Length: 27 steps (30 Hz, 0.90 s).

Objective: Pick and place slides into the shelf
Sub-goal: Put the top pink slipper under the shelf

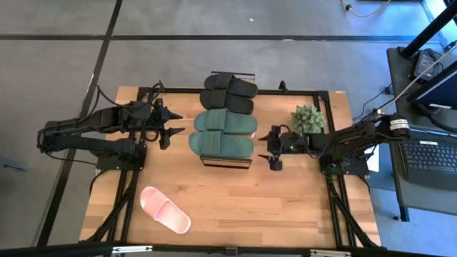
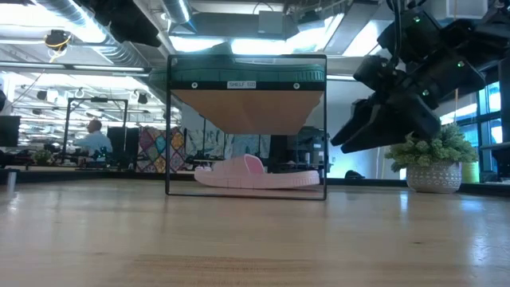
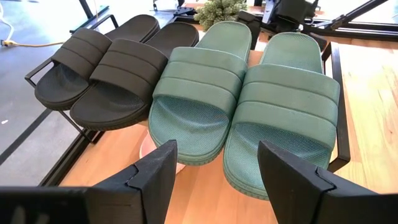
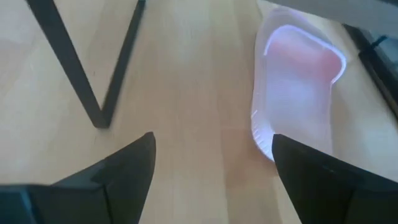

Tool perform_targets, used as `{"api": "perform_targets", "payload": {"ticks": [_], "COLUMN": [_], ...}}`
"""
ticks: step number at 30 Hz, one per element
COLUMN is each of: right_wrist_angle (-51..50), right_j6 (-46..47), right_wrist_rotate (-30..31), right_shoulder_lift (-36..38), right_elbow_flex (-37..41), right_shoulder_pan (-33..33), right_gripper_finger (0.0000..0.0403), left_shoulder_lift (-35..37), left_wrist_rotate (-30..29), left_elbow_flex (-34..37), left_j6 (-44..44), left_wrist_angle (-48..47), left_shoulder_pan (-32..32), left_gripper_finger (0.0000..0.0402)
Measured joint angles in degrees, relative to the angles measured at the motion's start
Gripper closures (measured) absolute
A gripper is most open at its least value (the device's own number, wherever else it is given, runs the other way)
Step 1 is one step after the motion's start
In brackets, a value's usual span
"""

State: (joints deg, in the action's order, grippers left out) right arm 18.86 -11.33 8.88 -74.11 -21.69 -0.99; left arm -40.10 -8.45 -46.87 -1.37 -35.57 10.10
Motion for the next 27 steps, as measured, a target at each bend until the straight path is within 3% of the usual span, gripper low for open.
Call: {"api": "perform_targets", "payload": {"ticks": [6,11,15,27], "right_wrist_angle": [0.36,1.46,1.59,14.39], "right_j6": [3.67,8.95,11.14,9.55], "right_wrist_rotate": [0.25,5.33,5.62,5.62], "right_shoulder_lift": [-0.02,-0.04,-0.44,-10.39], "right_elbow_flex": [0.00,0.00,0.00,0.00], "right_shoulder_pan": [0.02,-1.85,-3.77,-5.50], "right_gripper_finger": [0.0085,0.0085,0.0085,0.0085], "left_shoulder_lift": [-0.02,0.00,0.00,-0.02], "left_wrist_rotate": [0.00,0.00,0.00,0.00], "left_elbow_flex": [0.00,0.00,0.00,0.00], "left_j6": [0.00,0.00,0.00,0.02], "left_wrist_angle": [0.00,0.00,0.00,-0.02], "left_shoulder_pan": [0.01,0.01,-0.01,0.00], "left_gripper_finger": [0.0186,0.0186,0.0186,0.0186]}}
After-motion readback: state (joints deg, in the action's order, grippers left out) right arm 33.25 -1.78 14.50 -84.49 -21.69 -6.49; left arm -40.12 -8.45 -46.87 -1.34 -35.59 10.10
